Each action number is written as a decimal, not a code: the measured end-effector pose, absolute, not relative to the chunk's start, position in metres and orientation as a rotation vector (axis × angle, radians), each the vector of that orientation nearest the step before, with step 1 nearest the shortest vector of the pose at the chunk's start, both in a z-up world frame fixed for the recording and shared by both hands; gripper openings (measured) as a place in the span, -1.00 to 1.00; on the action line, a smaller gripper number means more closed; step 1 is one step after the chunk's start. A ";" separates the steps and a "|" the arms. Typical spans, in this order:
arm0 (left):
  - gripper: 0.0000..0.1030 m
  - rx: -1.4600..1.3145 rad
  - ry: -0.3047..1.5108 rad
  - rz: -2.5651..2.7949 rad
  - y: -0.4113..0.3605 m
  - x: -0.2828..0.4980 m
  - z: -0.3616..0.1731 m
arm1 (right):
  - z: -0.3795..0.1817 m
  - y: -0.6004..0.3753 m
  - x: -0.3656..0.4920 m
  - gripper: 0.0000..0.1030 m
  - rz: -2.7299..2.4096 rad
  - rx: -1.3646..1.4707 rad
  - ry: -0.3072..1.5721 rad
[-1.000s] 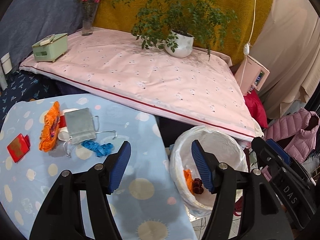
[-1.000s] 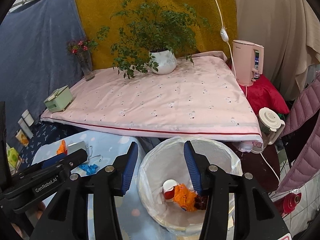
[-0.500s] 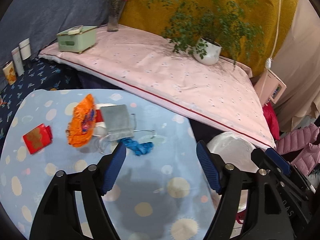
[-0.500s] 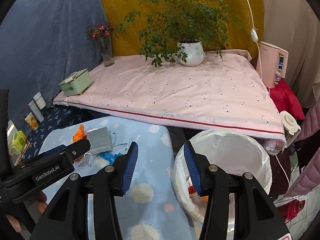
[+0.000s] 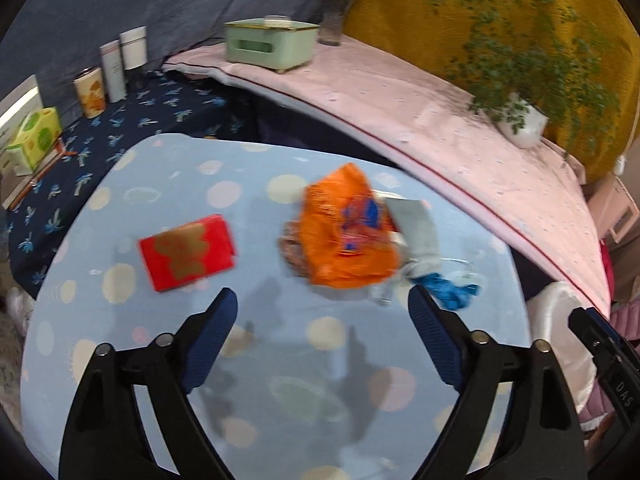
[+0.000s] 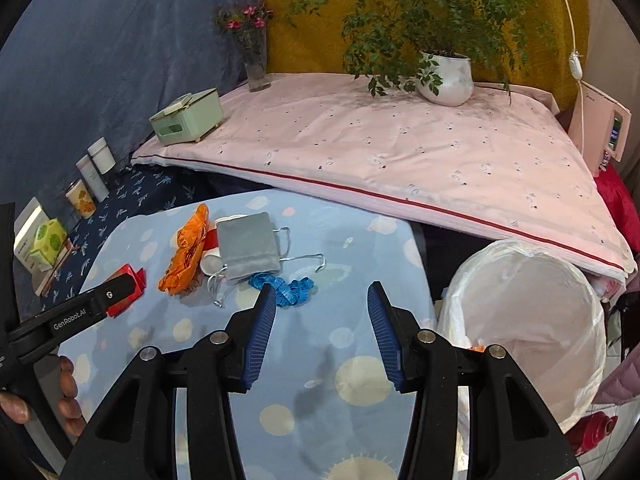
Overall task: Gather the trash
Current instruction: 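Move both open tools back toward the red envelope and orange bag, then grasp the red envelope with the left tool while the right tool grasps the blue tape measure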
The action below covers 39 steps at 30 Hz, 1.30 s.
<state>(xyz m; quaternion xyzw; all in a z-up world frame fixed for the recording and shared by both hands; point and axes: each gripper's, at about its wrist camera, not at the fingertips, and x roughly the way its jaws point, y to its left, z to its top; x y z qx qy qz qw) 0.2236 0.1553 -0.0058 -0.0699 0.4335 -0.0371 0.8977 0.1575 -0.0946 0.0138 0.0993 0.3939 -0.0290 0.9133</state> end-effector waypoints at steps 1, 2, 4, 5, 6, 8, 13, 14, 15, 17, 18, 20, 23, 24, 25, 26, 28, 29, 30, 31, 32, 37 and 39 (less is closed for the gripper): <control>0.63 -0.135 0.898 -0.069 0.163 0.227 -0.008 | 0.009 -0.090 0.162 -0.09 -0.052 0.204 0.822; 0.63 -0.117 0.897 -0.063 0.171 0.231 -0.012 | 0.004 -0.086 0.167 -0.09 -0.046 0.203 0.832; 0.64 -0.075 0.893 -0.056 0.184 0.238 -0.018 | -0.006 -0.079 0.177 -0.09 -0.035 0.200 0.853; 0.64 -0.049 0.894 -0.055 0.191 0.243 -0.022 | -0.010 -0.077 0.183 -0.09 -0.031 0.198 0.862; 0.64 -0.026 0.894 -0.055 0.197 0.248 -0.026 | -0.016 -0.073 0.189 -0.09 -0.026 0.193 0.872; 0.64 0.021 0.891 -0.069 0.208 0.257 -0.033 | -0.025 -0.070 0.200 -0.04 -0.018 0.184 0.888; 0.64 0.081 0.906 -0.133 0.232 0.281 -0.052 | -0.045 -0.065 0.229 0.10 -0.005 0.167 0.912; 0.64 0.083 0.907 -0.150 0.235 0.284 -0.055 | -0.048 -0.064 0.234 0.10 -0.005 0.163 0.917; 0.64 0.088 0.910 -0.165 0.237 0.288 -0.059 | -0.052 -0.064 0.240 0.10 -0.006 0.160 0.923; 0.63 0.100 0.922 -0.200 0.238 0.296 -0.066 | -0.059 -0.063 0.250 0.10 -0.001 0.161 0.931; 0.63 0.104 0.928 -0.217 0.238 0.299 -0.070 | -0.062 -0.062 0.255 0.10 0.005 0.161 0.935; 0.63 0.119 0.940 -0.243 0.235 0.303 -0.077 | -0.069 -0.061 0.264 0.10 0.017 0.157 0.951; 0.54 0.141 0.952 -0.265 0.230 0.303 -0.087 | -0.083 -0.058 0.271 0.10 0.017 0.139 0.982; 0.44 0.139 0.952 -0.272 0.228 0.302 -0.090 | -0.087 -0.058 0.272 0.10 0.020 0.137 0.993; 0.39 0.133 0.957 -0.282 0.228 0.300 -0.092 | -0.091 -0.058 0.270 0.10 0.030 0.142 1.000; 0.33 0.123 0.965 -0.287 0.227 0.298 -0.095 | -0.093 -0.058 0.269 0.10 0.038 0.148 1.004; 0.21 0.116 0.969 -0.289 0.224 0.291 -0.100 | -0.098 -0.057 0.265 0.10 0.045 0.151 1.013; 0.11 0.118 0.969 -0.288 0.221 0.286 -0.101 | -0.098 -0.055 0.261 0.09 0.041 0.139 1.004; 0.04 0.119 0.965 -0.281 0.219 0.282 -0.103 | -0.099 -0.053 0.257 0.09 0.038 0.125 1.004; 0.00 0.120 0.958 -0.272 0.217 0.277 -0.104 | -0.099 -0.051 0.254 0.08 0.037 0.116 1.002; -0.12 0.116 0.951 -0.261 0.214 0.272 -0.104 | -0.099 -0.051 0.250 0.03 0.036 0.112 1.001; -0.54 0.056 0.950 -0.242 0.206 0.254 -0.099 | -0.097 -0.055 0.233 -0.35 0.049 0.162 1.011; -0.73 0.031 0.962 -0.247 0.201 0.249 -0.097 | -0.095 -0.056 0.227 -0.42 0.051 0.173 1.012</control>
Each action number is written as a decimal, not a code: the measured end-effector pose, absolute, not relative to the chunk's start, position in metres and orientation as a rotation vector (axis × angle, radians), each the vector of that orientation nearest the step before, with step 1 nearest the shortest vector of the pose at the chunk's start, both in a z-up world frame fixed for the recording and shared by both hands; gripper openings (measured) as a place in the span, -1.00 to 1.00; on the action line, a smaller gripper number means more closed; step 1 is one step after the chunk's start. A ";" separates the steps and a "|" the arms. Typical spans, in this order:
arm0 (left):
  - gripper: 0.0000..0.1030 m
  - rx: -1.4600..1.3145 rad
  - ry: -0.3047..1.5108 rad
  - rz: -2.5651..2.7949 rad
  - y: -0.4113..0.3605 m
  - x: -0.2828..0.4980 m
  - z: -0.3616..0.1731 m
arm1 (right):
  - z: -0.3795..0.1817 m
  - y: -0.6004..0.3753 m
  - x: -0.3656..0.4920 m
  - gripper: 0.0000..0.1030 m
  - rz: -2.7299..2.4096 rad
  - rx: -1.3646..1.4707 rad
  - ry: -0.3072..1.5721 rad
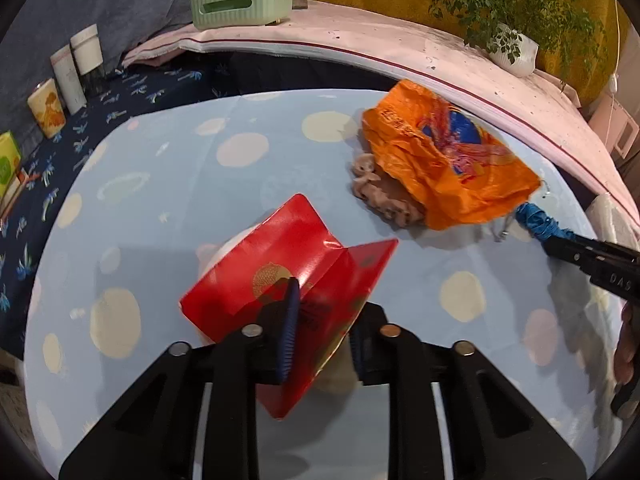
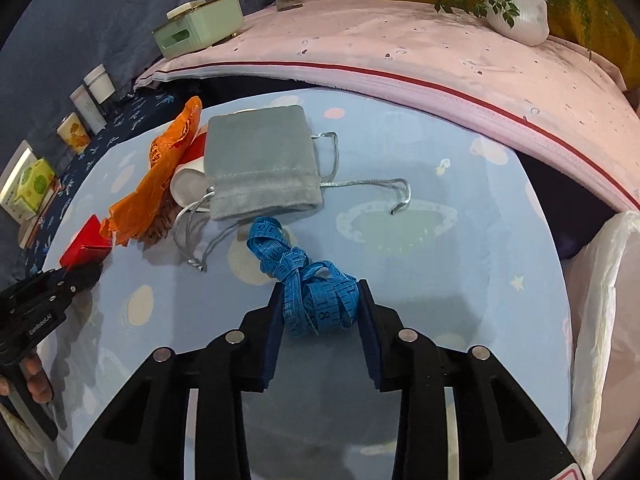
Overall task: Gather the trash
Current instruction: 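Grasp the red envelope with the left tool while the right tool grasps the blue tape measure, then carry the envelope and tape measure over the bin and open both tools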
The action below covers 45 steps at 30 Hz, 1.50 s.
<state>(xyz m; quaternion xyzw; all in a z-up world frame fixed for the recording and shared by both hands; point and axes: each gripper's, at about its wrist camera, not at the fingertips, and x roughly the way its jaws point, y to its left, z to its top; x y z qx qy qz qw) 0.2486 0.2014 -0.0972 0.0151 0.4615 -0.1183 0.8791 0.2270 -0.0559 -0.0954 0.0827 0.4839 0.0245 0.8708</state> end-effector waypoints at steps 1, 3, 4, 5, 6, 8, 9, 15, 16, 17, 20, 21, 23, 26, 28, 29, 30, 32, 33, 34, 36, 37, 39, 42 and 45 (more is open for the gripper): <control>-0.74 0.025 0.966 -0.248 0.198 0.245 -0.096 | -0.094 -0.056 0.222 -0.44 0.052 0.176 1.009; -0.85 0.008 0.976 -0.250 0.192 0.237 -0.094 | -0.090 -0.056 0.214 -0.47 0.056 0.182 1.004; -0.86 -0.003 0.980 -0.254 0.188 0.233 -0.092 | -0.086 -0.057 0.209 -0.48 0.058 0.187 0.999; -0.93 -0.018 0.986 -0.260 0.184 0.228 -0.090 | -0.083 -0.058 0.205 -0.48 0.058 0.190 0.994; -0.96 -0.028 0.991 -0.264 0.180 0.224 -0.088 | -0.079 -0.059 0.201 -0.49 0.058 0.194 0.988; -0.96 -0.055 1.001 -0.285 0.171 0.214 -0.084 | -0.070 -0.064 0.190 -0.49 0.052 0.206 0.971; -0.96 -0.061 1.001 -0.297 0.165 0.209 -0.081 | -0.066 -0.067 0.186 -0.49 0.048 0.210 0.964; -0.96 -0.099 0.987 -0.376 0.126 0.182 -0.059 | -0.038 -0.091 0.158 -0.50 -0.003 0.227 0.918; -0.96 -0.104 0.984 -0.394 0.119 0.178 -0.055 | -0.034 -0.098 0.152 -0.50 -0.014 0.238 0.910; -0.96 -0.111 0.981 -0.415 0.110 0.174 -0.051 | -0.030 -0.104 0.147 -0.50 -0.024 0.247 0.903; -0.96 -0.130 0.972 -0.470 0.084 0.166 -0.039 | -0.020 -0.123 0.132 -0.50 -0.060 0.265 0.878; -0.96 -0.135 0.969 -0.493 0.074 0.163 -0.034 | -0.017 -0.130 0.127 -0.50 -0.074 0.266 0.870; -0.96 -0.137 0.962 -0.529 0.057 0.158 -0.026 | -0.012 -0.143 0.120 -0.50 -0.096 0.275 0.856; -0.96 -0.134 0.950 -0.589 0.026 0.153 -0.014 | -0.006 -0.166 0.108 -0.50 -0.137 0.297 0.837; -0.96 -0.131 0.949 -0.626 0.007 0.151 -0.008 | -0.003 -0.184 0.099 -0.50 -0.165 0.318 0.822; -0.96 -0.128 0.947 -0.645 -0.004 0.151 -0.005 | -0.002 -0.192 0.096 -0.50 -0.179 0.324 0.817; -0.96 -0.118 0.943 -0.664 -0.016 0.149 -0.001 | -0.001 -0.200 0.092 -0.50 -0.194 0.329 0.812; -0.96 -0.096 0.936 -0.694 -0.037 0.147 0.003 | 0.001 -0.217 0.084 -0.50 -0.226 0.341 0.799; -0.96 -0.087 0.934 -0.708 -0.046 0.146 0.005 | 0.002 -0.224 0.081 -0.50 -0.240 0.346 0.794; -0.96 -0.081 0.934 -0.725 -0.057 0.146 0.006 | 0.002 -0.232 0.078 -0.50 -0.253 0.354 0.791; -0.96 -0.072 0.935 -0.755 -0.076 0.146 0.009 | 0.001 -0.246 0.073 -0.50 -0.277 0.366 0.787; -0.96 -0.068 0.933 -0.765 -0.083 0.145 0.010 | 0.001 -0.254 0.071 -0.50 -0.291 0.371 0.786; -0.96 -0.061 0.934 -0.793 -0.100 0.144 0.011 | 0.001 -0.263 0.067 -0.50 -0.310 0.374 0.784; -0.96 -0.059 0.936 -0.826 -0.120 0.144 0.011 | 0.001 -0.275 0.062 -0.50 -0.340 0.371 0.782; -0.95 -0.060 0.946 -0.860 -0.139 0.145 0.011 | 0.000 -0.288 0.059 -0.50 -0.364 0.380 0.782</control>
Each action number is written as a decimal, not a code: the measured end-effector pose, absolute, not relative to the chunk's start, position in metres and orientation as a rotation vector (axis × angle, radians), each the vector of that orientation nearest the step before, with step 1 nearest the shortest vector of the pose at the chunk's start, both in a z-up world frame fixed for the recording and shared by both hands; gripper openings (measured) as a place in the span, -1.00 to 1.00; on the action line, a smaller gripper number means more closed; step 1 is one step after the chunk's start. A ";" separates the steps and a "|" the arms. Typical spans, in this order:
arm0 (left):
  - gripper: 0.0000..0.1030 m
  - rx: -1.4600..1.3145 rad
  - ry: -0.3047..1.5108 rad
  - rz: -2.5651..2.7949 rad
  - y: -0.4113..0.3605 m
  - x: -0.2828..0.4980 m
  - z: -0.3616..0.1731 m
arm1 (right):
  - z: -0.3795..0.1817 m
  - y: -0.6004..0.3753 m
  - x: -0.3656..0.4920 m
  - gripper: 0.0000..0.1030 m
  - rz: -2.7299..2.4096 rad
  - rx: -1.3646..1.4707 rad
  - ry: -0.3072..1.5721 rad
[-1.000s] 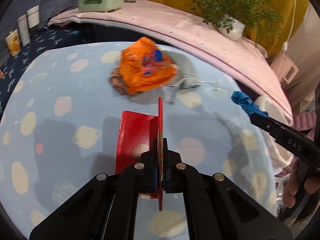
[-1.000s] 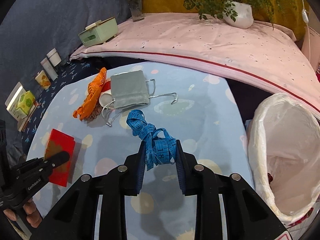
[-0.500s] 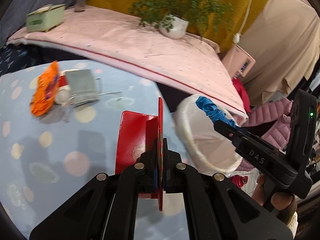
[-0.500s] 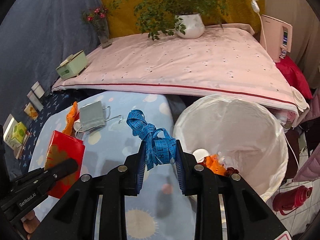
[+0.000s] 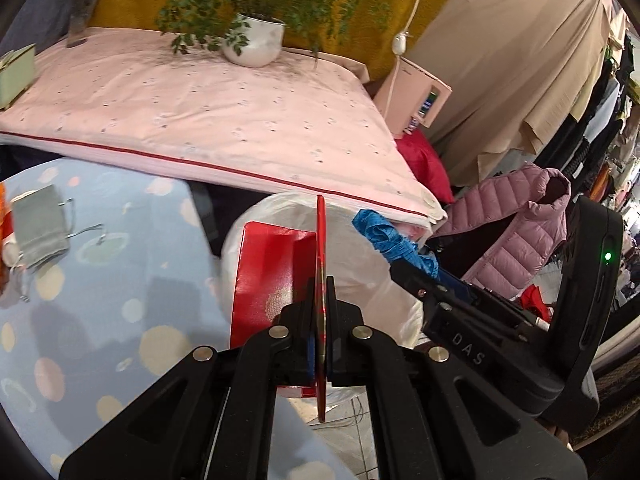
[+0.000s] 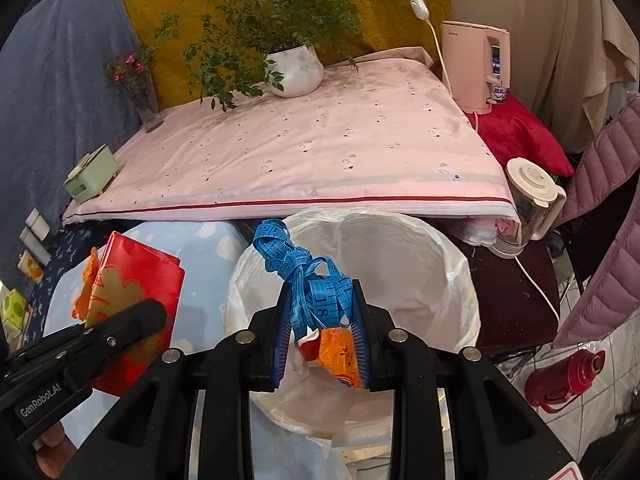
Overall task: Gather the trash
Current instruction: 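Carry the envelope and tape measure over the bin and open both tools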
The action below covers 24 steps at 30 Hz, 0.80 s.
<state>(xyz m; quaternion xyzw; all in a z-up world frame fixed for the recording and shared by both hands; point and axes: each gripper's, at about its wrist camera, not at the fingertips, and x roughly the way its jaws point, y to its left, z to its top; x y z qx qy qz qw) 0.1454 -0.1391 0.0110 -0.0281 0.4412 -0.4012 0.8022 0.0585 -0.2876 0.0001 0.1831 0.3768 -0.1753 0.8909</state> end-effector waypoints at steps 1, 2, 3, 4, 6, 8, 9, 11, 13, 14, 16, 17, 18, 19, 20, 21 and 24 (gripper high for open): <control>-0.95 -0.062 0.949 -0.871 -0.146 0.146 0.011 | -0.001 -0.292 0.058 -0.50 -0.373 0.384 0.783; -0.94 -0.062 0.950 -0.879 -0.152 0.146 0.011 | -0.002 -0.296 0.057 -0.50 -0.382 0.388 0.783; -0.91 -0.065 0.950 -0.887 -0.157 0.147 0.011 | -0.002 -0.300 0.056 -0.50 -0.389 0.393 0.783; -0.91 -0.071 0.952 -0.889 -0.162 0.148 0.011 | -0.003 -0.305 0.055 -0.49 -0.396 0.398 0.783; -0.85 -0.083 0.958 -0.884 -0.169 0.151 0.009 | -0.004 -0.311 0.054 -0.42 -0.416 0.411 0.778; -0.54 -0.091 0.967 -0.856 -0.170 0.156 0.007 | -0.005 -0.315 0.052 -0.21 -0.426 0.428 0.770; -0.32 -0.097 0.969 -0.840 -0.169 0.158 0.006 | -0.004 -0.317 0.051 -0.05 -0.431 0.435 0.764; -0.25 -0.106 0.958 -0.812 -0.166 0.160 0.006 | -0.005 -0.320 0.050 0.01 -0.438 0.440 0.758; -0.25 -0.094 0.952 -0.794 -0.162 0.162 0.005 | -0.005 -0.320 0.052 0.01 -0.439 0.438 0.762; -0.25 -0.088 0.948 -0.782 -0.160 0.163 0.005 | -0.005 -0.320 0.052 0.01 -0.439 0.437 0.762; -0.25 -0.077 0.941 -0.758 -0.156 0.163 0.005 | -0.005 -0.318 0.054 0.01 -0.434 0.435 0.762; -0.25 -0.070 0.937 -0.746 -0.153 0.163 0.005 | -0.004 -0.315 0.054 0.01 -0.432 0.432 0.762; -0.25 -0.064 0.930 -0.733 -0.150 0.164 0.006 | -0.003 -0.312 0.055 0.01 -0.428 0.429 0.761; -0.25 -0.059 0.924 -0.722 -0.147 0.163 0.007 | -0.002 -0.310 0.055 0.01 -0.424 0.426 0.761; -0.25 -0.055 0.918 -0.713 -0.144 0.163 0.007 | -0.001 -0.307 0.056 0.01 -0.420 0.423 0.760; -0.25 -0.052 0.909 -0.702 -0.141 0.163 0.009 | 0.000 -0.305 0.057 0.01 -0.416 0.419 0.759; -0.25 -0.049 0.895 -0.665 -0.128 0.166 0.011 | 0.004 -0.295 0.059 0.04 -0.400 0.405 0.755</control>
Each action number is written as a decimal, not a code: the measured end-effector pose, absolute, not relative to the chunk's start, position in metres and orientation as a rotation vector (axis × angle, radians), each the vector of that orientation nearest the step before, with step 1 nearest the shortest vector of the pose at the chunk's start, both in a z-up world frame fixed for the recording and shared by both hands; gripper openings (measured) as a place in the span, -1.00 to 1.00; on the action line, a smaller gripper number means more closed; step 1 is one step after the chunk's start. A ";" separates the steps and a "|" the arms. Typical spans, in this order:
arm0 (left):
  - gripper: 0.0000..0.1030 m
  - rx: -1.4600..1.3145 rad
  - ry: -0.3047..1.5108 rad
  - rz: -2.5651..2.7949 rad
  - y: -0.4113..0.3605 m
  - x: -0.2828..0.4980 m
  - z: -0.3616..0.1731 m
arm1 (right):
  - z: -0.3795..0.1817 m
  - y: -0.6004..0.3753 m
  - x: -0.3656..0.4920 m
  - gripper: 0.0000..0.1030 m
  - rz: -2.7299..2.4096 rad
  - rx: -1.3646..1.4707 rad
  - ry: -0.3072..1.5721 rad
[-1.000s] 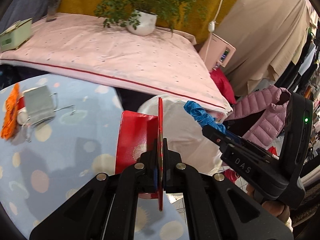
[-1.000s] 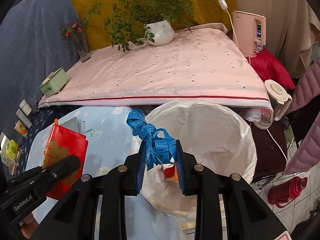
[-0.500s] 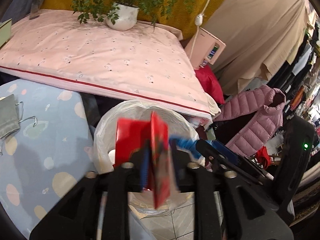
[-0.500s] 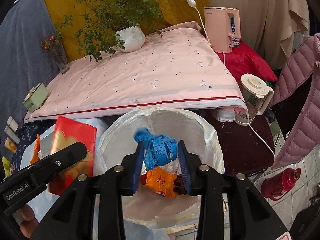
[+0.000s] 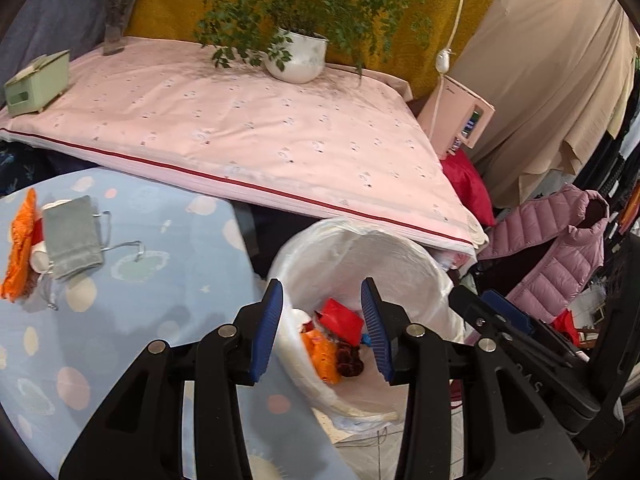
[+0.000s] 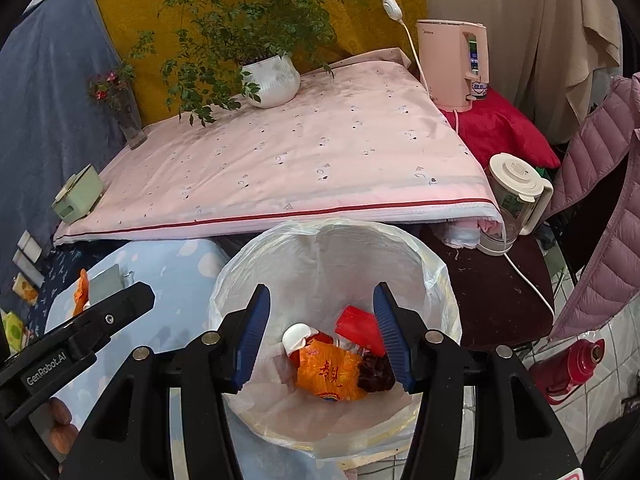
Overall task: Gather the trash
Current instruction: 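Carry the envelope and tape measure over the bin and open both tools, then move both open tools back over the orange bag and grey pouch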
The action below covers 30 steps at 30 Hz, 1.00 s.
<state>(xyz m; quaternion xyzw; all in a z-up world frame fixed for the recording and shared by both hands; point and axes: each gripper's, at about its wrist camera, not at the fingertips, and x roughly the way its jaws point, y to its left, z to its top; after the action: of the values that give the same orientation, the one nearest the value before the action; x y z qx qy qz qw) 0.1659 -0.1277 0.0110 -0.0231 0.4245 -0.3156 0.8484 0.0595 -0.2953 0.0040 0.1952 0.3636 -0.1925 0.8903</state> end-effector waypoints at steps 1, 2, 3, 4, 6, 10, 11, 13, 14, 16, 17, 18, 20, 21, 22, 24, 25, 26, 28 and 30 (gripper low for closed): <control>-0.25 -0.051 0.892 -0.655 -0.123 0.167 0.011 | 0.005 -0.291 0.061 0.04 -0.393 0.400 0.754; -0.25 -0.054 0.890 -0.640 -0.118 0.168 0.012 | 0.007 -0.288 0.062 0.04 -0.385 0.395 0.754; -0.25 -0.055 0.886 -0.625 -0.112 0.169 0.012 | 0.008 -0.283 0.064 0.04 -0.377 0.389 0.754; -0.25 -0.057 0.883 -0.612 -0.108 0.170 0.012 | 0.009 -0.279 0.065 0.04 -0.370 0.384 0.753; -0.25 -0.064 0.878 -0.587 -0.095 0.173 0.013 | 0.012 -0.270 0.069 0.04 -0.354 0.373 0.753; -0.25 -0.068 0.868 -0.530 -0.071 0.179 0.012 | 0.016 -0.252 0.078 0.04 -0.320 0.355 0.755; -0.25 -0.070 0.867 -0.520 -0.066 0.180 0.012 | 0.017 -0.247 0.081 0.04 -0.311 0.350 0.756; -0.24 -0.074 0.866 -0.501 -0.055 0.183 0.011 | 0.018 -0.236 0.087 0.04 -0.293 0.338 0.760; -0.22 -0.076 0.867 -0.490 -0.048 0.185 0.011 | 0.018 -0.232 0.089 0.04 -0.285 0.332 0.762; -0.20 -0.078 0.866 -0.472 -0.039 0.188 0.010 | 0.019 -0.220 0.095 0.04 -0.266 0.318 0.767; -0.19 -0.078 0.865 -0.463 -0.034 0.188 0.010 | 0.019 -0.215 0.098 0.04 -0.257 0.311 0.768; -0.19 -0.077 0.862 -0.455 -0.030 0.189 0.010 | 0.020 -0.210 0.101 0.04 -0.250 0.304 0.770; -0.16 -0.072 0.857 -0.432 -0.021 0.190 0.009 | 0.020 -0.199 0.106 0.04 -0.231 0.290 0.775; -0.10 -0.068 0.855 -0.420 -0.017 0.191 0.009 | 0.020 -0.193 0.110 0.04 -0.222 0.281 0.777; -0.06 -0.065 0.853 -0.408 -0.011 0.192 0.009 | 0.021 -0.188 0.112 0.04 -0.215 0.276 0.779; 0.08 -0.062 0.853 -0.381 0.000 0.194 0.008 | 0.021 -0.178 0.117 0.04 -0.197 0.271 0.783; 0.11 -0.062 0.851 -0.371 0.004 0.194 0.008 | 0.021 -0.173 0.121 0.04 -0.185 0.268 0.785; 0.12 -0.065 0.851 -0.358 0.011 0.196 0.006 | 0.020 -0.168 0.125 0.04 -0.177 0.265 0.789; 0.20 -0.078 0.860 -0.333 0.025 0.201 0.004 | 0.019 -0.159 0.132 0.04 -0.159 0.257 0.796; 0.43 -0.093 0.864 -0.300 0.040 0.205 0.000 | 0.018 -0.148 0.138 0.04 -0.138 0.249 0.802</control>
<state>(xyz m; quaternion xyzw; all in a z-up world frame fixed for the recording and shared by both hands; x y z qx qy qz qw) 0.2051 0.0401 -0.0003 -0.0447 0.4172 -0.1446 0.8961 0.1379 -0.1482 0.0184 0.1207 0.3891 -0.0668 0.9108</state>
